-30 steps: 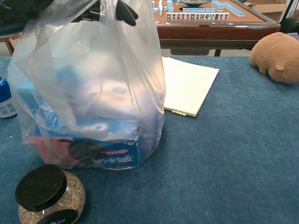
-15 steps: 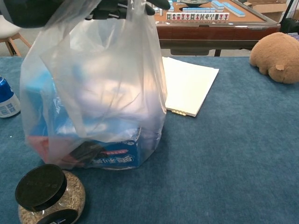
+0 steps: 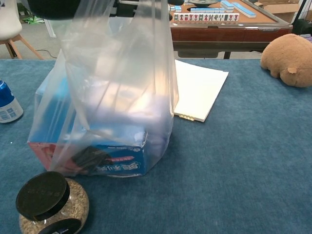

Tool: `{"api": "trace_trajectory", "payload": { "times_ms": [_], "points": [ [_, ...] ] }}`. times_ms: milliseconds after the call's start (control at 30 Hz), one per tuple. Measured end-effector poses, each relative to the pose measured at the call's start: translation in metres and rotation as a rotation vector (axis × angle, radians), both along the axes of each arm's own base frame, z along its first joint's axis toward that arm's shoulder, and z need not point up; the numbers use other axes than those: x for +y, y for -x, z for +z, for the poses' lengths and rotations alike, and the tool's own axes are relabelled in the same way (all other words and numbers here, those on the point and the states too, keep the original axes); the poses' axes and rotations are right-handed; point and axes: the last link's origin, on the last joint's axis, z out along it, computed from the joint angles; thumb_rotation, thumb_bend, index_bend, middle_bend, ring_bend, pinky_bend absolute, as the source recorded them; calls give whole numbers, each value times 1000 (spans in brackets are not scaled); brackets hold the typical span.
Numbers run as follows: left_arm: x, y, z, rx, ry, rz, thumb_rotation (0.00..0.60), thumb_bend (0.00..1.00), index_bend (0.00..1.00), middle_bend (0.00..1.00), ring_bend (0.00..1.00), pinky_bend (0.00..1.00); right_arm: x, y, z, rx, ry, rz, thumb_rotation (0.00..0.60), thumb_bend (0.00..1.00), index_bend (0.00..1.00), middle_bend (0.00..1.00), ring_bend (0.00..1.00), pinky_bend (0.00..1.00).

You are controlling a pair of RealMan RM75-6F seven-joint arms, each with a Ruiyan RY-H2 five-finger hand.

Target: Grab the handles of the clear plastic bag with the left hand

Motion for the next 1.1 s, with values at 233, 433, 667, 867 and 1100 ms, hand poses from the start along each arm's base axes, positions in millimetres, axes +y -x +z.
{"api": "trace_trajectory", "payload": {
  "times_ms": [233, 433, 667, 867, 1100],
  "points": [
    [3, -8, 3, -118, 188, 77, 0, 141, 160, 69, 0, 0, 0, 1, 0, 0, 2, -4, 600, 141, 153, 255, 133, 196],
    [4, -11, 2, -191, 331, 143, 43, 141, 154, 70, 0, 0, 1, 1, 0, 0, 3, -4, 600, 141, 153, 255, 133, 196],
    [7, -13, -3, -226, 362, 169, 97, 141, 154, 71, 0, 0, 1, 1, 0, 1, 2, -6, 600, 141, 153, 255, 133, 196],
    [10, -19, -13, -265, 370, 208, 251, 142, 162, 94, 7, 4, 1, 1, -1, 1, -1, -6, 600, 141, 153, 255, 133, 196],
    [12, -25, -17, -359, 480, 325, 600, 142, 169, 162, 139, 331, 2, 1, -1, 2, -2, -11, 600, 141, 153, 255, 133, 196]
  ]
}}
